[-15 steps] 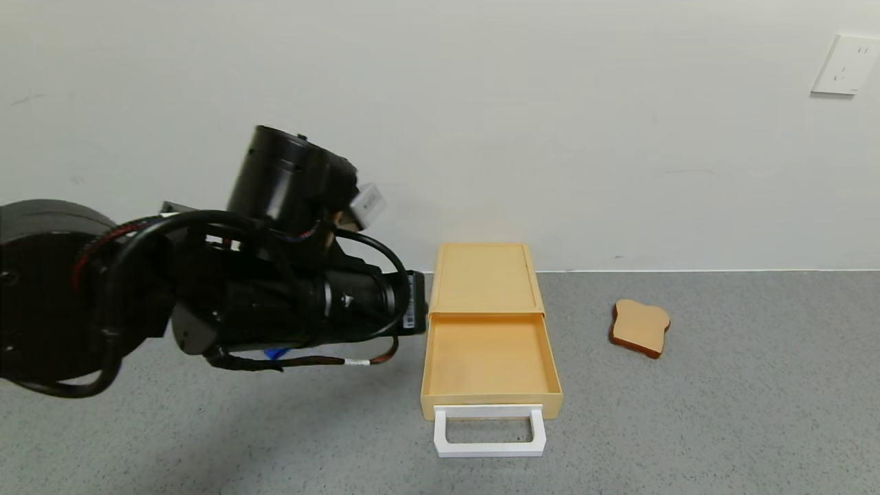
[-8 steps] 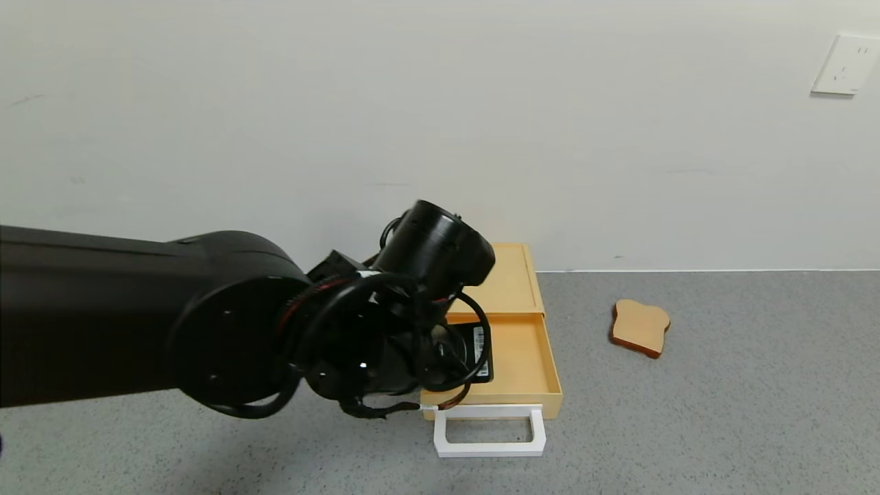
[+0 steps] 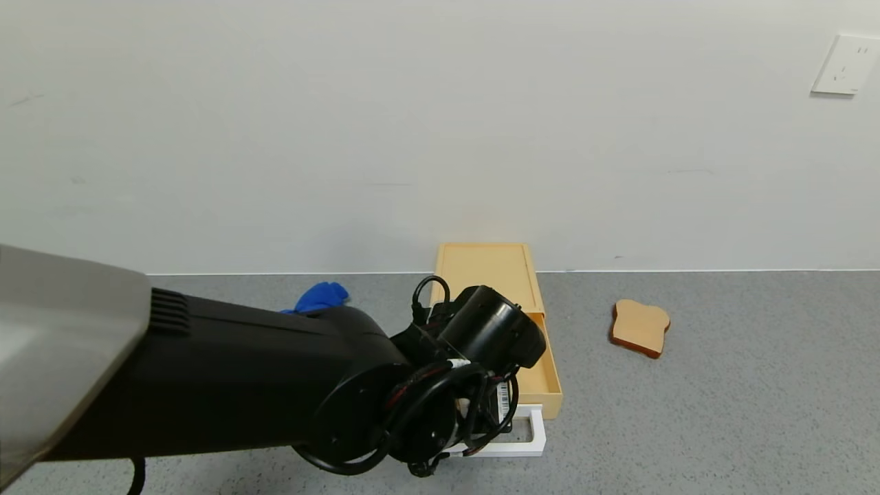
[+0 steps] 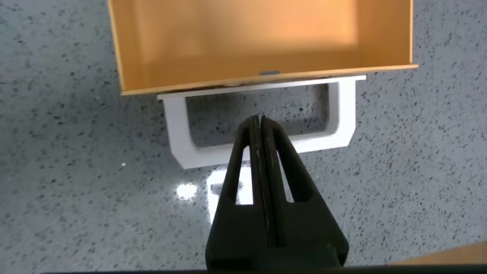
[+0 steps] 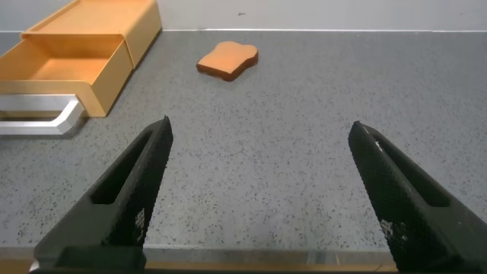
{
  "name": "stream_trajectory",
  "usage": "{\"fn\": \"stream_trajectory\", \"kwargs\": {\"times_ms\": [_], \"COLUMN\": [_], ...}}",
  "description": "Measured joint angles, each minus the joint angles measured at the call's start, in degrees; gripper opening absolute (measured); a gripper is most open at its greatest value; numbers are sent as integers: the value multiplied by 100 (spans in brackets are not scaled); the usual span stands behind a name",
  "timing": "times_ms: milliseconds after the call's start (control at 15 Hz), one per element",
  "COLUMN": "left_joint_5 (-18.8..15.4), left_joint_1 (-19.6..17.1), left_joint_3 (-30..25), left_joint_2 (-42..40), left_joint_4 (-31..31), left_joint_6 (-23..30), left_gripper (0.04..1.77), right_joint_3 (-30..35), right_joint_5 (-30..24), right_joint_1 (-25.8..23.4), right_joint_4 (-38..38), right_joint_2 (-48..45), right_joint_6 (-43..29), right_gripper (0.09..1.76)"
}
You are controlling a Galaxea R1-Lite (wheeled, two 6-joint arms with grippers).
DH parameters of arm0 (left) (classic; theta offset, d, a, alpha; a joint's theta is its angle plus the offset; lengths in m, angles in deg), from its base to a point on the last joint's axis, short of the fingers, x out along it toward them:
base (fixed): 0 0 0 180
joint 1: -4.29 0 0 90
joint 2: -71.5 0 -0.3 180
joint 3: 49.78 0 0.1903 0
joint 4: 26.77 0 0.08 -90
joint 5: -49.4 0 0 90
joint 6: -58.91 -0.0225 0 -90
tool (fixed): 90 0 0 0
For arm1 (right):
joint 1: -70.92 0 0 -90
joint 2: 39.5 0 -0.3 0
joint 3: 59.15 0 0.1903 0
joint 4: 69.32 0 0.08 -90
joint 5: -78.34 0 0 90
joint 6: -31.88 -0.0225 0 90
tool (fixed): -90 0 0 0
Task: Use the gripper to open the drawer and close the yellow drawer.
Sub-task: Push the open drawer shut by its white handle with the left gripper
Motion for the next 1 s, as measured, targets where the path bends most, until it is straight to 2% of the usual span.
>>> {"fn": "stream_trajectory", "kwargs": {"times_ms": [267,600,800,1000], "left_joint_5": [83,549,974,1086], "left_joint_1": [52,184,262,289], "left_joint_3": [-483,-887,-1058,-1172], "left_joint_2": [182,374,568,697], "left_joint_4": [797,1331,1994,2116], "left_joint_6": [9,33,35,33], "left_gripper": [11,11,11,11], "right_joint_3": [0,0,0,0], "right_joint_5": [2,2,2,5], "right_joint_1": [0,0,0,0], "right_joint_4": [0,0,0,0], "right_joint_2": [0,0,0,0], "right_joint_6": [0,0,0,0], "right_gripper": [170,170,170,170]}}
